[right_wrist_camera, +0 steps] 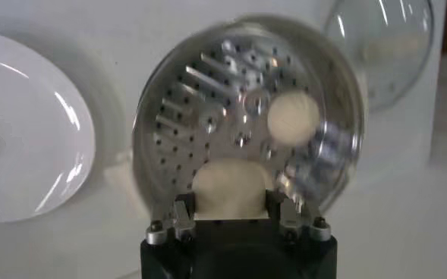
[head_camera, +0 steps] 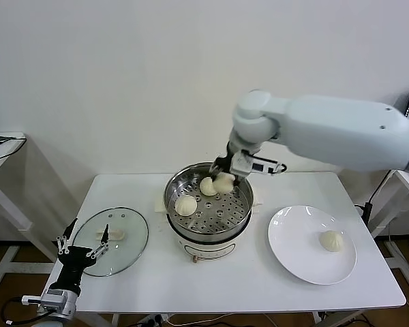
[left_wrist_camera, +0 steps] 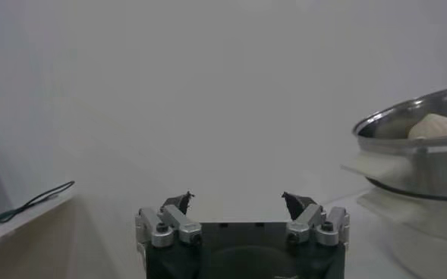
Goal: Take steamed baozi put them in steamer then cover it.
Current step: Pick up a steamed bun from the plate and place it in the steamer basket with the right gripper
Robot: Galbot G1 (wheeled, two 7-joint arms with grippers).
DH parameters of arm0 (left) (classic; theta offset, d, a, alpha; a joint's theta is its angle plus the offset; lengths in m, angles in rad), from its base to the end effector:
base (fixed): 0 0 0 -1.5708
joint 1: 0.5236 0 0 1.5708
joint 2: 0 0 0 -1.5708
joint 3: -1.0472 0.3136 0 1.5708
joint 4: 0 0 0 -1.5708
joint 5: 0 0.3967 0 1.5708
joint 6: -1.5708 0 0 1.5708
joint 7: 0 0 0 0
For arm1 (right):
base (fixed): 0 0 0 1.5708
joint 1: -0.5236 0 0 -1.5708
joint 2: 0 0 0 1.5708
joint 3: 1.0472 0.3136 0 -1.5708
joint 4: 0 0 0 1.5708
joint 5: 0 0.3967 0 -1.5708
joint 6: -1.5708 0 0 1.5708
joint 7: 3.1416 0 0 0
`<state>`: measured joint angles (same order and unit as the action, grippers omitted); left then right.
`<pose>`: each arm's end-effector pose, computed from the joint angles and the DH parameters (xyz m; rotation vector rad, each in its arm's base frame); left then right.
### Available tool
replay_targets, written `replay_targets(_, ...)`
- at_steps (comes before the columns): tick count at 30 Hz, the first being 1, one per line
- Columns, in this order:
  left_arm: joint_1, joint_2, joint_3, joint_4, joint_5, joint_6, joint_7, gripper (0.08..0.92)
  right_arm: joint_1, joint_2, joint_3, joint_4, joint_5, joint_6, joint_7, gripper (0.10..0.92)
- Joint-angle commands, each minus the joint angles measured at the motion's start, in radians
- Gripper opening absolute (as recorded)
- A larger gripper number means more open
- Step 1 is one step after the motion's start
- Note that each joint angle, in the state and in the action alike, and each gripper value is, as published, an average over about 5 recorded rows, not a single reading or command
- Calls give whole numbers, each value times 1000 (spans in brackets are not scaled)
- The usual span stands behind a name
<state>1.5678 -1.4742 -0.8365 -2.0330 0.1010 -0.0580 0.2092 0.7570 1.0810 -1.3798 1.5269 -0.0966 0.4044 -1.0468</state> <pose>0.2306 0.1220 -0.2769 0.0179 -3.0651 -0.5211 0.4855 0.1748 -0.0176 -1.9232 0.3147 -2.3822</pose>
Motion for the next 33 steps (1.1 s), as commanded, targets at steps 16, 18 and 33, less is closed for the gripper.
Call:
replay_targets(16, -7, 2, -9, 33, -1, -1, 3, 823, -84, 112, -58, -7, 18, 50, 4, 636)
replay_targets(18, -6, 2, -15, 34, -2, -2, 3, 823, -100, 116, -60, -14, 15, 51, 0, 636)
replay_targets(33, -2, 0, -24, 23, -7, 0, 3, 823, -188, 128, -33, -58, -47, 37, -22, 656)
